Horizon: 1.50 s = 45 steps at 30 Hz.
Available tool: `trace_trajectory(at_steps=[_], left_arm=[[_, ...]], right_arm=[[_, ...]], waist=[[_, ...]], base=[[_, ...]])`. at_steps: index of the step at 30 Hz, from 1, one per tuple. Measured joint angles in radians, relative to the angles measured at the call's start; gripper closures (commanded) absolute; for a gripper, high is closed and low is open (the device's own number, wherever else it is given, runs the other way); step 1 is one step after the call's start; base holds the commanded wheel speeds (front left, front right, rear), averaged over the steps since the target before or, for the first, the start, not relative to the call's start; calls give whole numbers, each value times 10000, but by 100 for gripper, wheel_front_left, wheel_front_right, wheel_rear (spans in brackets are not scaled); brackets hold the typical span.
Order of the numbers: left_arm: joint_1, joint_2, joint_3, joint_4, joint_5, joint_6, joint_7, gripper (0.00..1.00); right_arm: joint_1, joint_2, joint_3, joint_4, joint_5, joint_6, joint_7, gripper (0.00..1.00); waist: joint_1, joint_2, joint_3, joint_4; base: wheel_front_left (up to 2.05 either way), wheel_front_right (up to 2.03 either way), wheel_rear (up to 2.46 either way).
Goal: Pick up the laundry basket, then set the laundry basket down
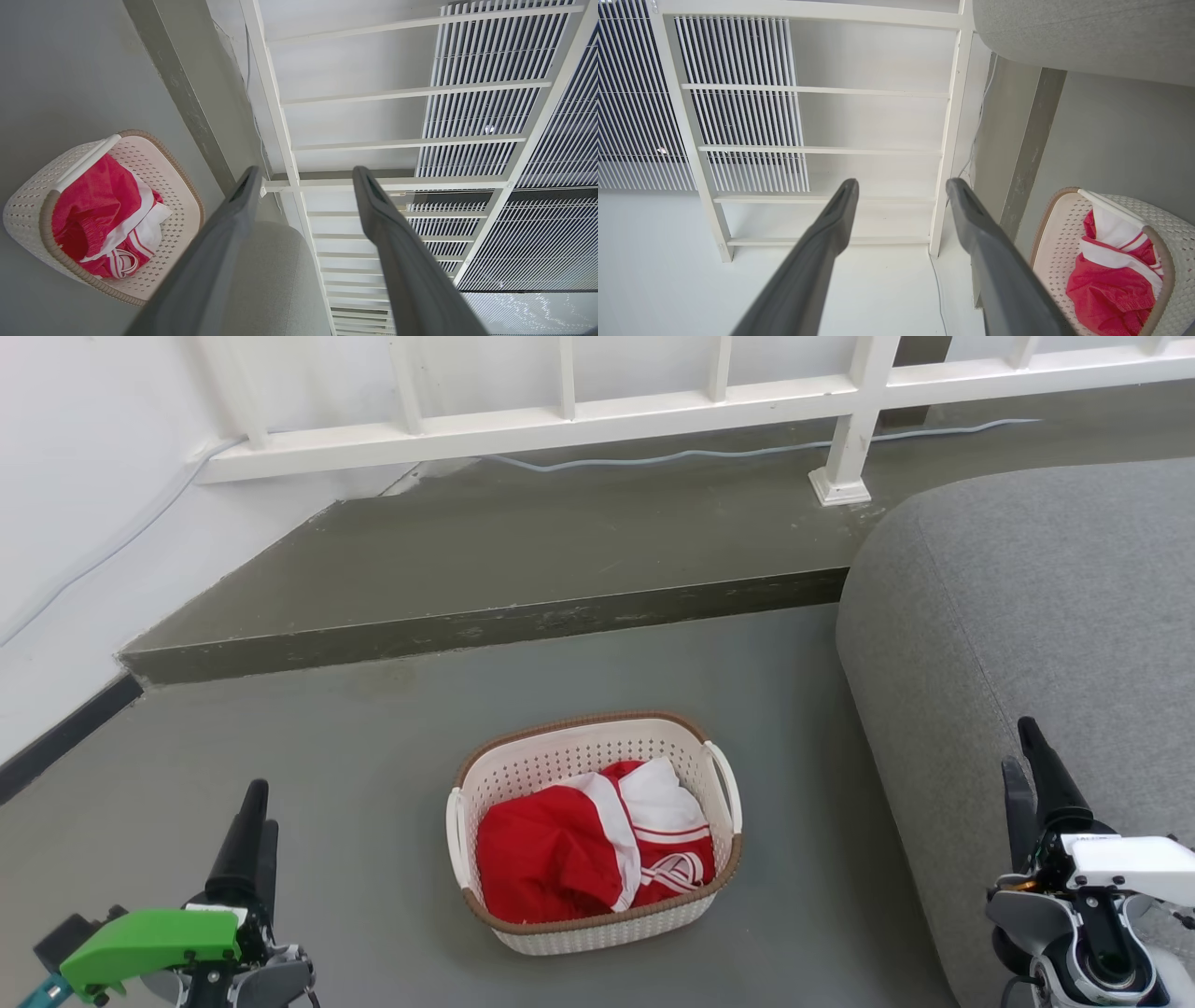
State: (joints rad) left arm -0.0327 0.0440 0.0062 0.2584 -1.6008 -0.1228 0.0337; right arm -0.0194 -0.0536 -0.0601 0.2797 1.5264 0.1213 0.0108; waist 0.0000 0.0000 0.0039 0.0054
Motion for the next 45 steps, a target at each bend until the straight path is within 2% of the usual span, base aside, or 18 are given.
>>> trace_trajectory(at_steps=[4,13,21,31,45], left_arm=[[-68,79,-105,-115,203,0,-100,0],[-243,577,-583,-441,1776,0,-642,0],[-375,928,-1034,-510,3459,0,-922,0],[-603,1064,-1290,-825,5379,98,-1212,0],[-695,1264,-1935,-1229,8034,435,-1611,0]], right_arm=[[-14,-113,84,-35,-341,0,-113,0],[-197,-504,512,-174,-1933,-98,-380,0],[-383,-807,1034,-374,-3647,-453,-644,0],[-509,-1016,1588,-573,-5503,-961,-945,0],[-560,-1133,2303,-717,-7722,-1356,-1352,0]], waist=[[0,0,6,9],[0,0,29,21],[0,0,55,36],[0,0,76,57],[0,0,150,85]], base=[[0,0,0],[0,0,0],[0,0,0],[0,0,0],[0,0,0]])
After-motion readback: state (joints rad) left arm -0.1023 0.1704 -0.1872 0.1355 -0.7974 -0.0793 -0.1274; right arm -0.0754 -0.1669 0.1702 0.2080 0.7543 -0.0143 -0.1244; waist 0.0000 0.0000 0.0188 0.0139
